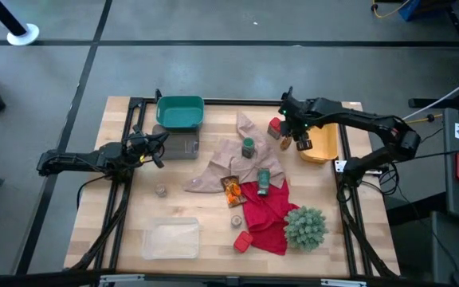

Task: Sort spices by type
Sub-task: Put the top orange seasoning bag into the yellow bin

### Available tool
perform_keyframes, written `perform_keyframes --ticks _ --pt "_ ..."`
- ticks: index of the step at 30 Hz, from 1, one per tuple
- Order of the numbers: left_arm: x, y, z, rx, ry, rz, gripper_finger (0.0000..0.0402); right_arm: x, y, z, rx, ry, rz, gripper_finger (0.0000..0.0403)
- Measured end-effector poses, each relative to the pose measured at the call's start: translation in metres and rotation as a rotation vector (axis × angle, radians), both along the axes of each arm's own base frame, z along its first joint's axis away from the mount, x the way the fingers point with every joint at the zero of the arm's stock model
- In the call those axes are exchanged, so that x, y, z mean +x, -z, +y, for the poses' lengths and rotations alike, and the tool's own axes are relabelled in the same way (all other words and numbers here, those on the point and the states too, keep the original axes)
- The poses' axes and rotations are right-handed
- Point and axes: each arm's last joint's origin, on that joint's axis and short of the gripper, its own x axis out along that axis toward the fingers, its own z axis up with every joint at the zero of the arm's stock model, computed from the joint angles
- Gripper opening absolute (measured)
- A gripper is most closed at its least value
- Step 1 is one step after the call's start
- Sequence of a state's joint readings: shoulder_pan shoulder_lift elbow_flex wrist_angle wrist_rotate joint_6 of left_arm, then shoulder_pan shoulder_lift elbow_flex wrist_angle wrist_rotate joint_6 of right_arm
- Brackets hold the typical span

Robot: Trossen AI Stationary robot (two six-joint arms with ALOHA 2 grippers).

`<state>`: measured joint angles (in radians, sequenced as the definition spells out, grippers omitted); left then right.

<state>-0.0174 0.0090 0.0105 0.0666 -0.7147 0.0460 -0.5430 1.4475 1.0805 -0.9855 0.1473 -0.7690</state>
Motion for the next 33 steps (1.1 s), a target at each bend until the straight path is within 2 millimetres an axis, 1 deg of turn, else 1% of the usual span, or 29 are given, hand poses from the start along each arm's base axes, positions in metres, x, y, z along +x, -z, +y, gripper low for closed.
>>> perform_keyframes --ticks 3,7,8,13,15,18,22,29,31,33 --pt "0.0 0.0 0.0 0.0 0.0 0.0 0.0 0.001 0.003 -0.001 0.007 0.001 0.011 0.0108" --pt "0.0 0.0 0.0 0.0 0.0 0.001 0.0 0.001 0.003 -0.001 0.007 0.007 0.012 0.0025" --pt "0.0 0.0 0.0 0.0 0.0 0.002 0.0 0.0 0.002 0.0 0.007 0.014 0.013 0.0013" --pt "0.0 0.0 0.0 0.002 -0.001 0.003 0.0 -0.003 0.002 -0.001 -0.034 0.074 0.052 0.0014" --pt "0.0 0.0 0.0 0.002 -0.001 0.004 0.0 -0.007 0.003 0.001 -0.037 0.079 0.101 0.0006" --pt "0.0 0.0 0.0 0.001 -0.002 0.004 0.0 -0.013 -0.003 0.003 -0.037 0.124 0.181 0.0008" --pt "0.0 0.0 0.0 0.002 -0.002 0.004 0.0 -0.014 -0.021 0.003 -0.038 0.198 0.194 0.0004" --pt "0.0 0.0 0.0 0.001 -0.002 0.004 0.0 -0.007 -0.067 -0.002 -0.105 0.235 0.089 0.0003" --pt "0.0 0.0 0.0 0.001 -0.003 0.004 0.0 -0.009 -0.075 -0.002 -0.151 0.251 0.106 0.0002" --pt "0.0 0.0 0.0 0.001 -0.003 0.004 0.0 -0.013 -0.079 -0.001 -0.177 0.261 0.15 0.0002"
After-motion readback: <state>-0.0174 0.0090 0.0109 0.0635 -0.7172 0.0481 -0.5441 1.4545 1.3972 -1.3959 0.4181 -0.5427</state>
